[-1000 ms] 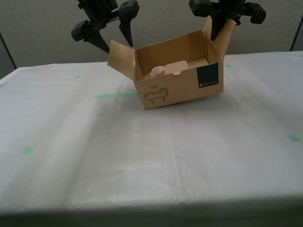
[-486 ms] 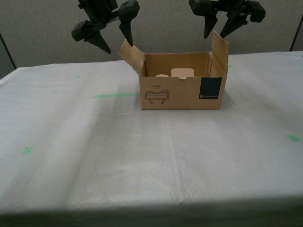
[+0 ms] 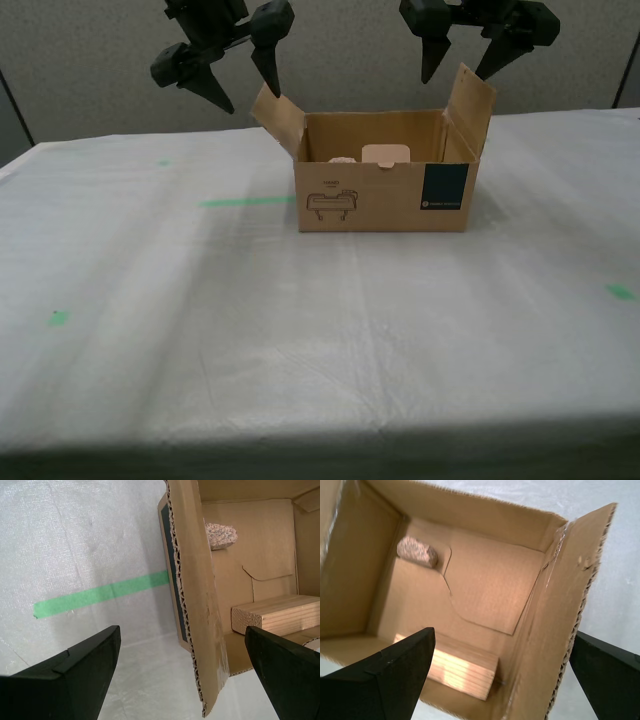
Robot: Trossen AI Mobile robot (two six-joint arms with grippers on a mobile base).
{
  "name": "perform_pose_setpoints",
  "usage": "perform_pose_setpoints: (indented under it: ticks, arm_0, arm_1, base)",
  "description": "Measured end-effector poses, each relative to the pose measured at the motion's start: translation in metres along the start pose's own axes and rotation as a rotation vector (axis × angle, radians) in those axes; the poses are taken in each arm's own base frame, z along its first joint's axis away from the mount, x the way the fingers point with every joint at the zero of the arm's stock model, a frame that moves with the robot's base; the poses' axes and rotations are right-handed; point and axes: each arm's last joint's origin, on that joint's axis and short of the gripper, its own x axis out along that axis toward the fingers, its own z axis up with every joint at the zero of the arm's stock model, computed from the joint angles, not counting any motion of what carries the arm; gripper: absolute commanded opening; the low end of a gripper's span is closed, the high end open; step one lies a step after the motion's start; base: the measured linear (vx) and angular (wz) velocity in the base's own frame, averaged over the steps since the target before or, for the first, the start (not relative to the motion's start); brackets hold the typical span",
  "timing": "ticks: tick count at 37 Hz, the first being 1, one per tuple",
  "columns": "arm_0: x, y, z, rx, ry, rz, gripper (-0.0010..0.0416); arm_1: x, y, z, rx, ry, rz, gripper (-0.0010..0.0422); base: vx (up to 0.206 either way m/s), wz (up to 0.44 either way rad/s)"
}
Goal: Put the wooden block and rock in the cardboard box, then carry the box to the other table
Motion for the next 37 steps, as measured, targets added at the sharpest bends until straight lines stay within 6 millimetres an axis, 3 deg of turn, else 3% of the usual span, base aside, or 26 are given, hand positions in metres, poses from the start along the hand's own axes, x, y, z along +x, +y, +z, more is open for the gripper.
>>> perform_pose_setpoints:
  ticks: [7, 12, 37]
  arm_0:
    - [0.0001, 0.001, -0.0028, -0.082, 0.028, 0.0, 0.0405]
    - [0.0001, 0.0006, -0.0029, -0.081, 0.029, -0.001, 0.0389]
    - [-0.0076, 0.0011, -0.0039, -0.02, 0.029, -0.01, 0.0392]
  arm_1:
    - [0.0, 0.0, 0.0, 0.016, 0.0, 0.0, 0.0339]
    - [0.0, 0.0, 0.0, 0.016, 0.0, 0.0, 0.0339]
    - [-0.0087, -0.0032, 0.0034, 0.019, -0.014, -0.008, 0.0339]
  base:
    - [0.0, 0.0]
    - [0.0, 0.0]
    - [0.0, 0.0]
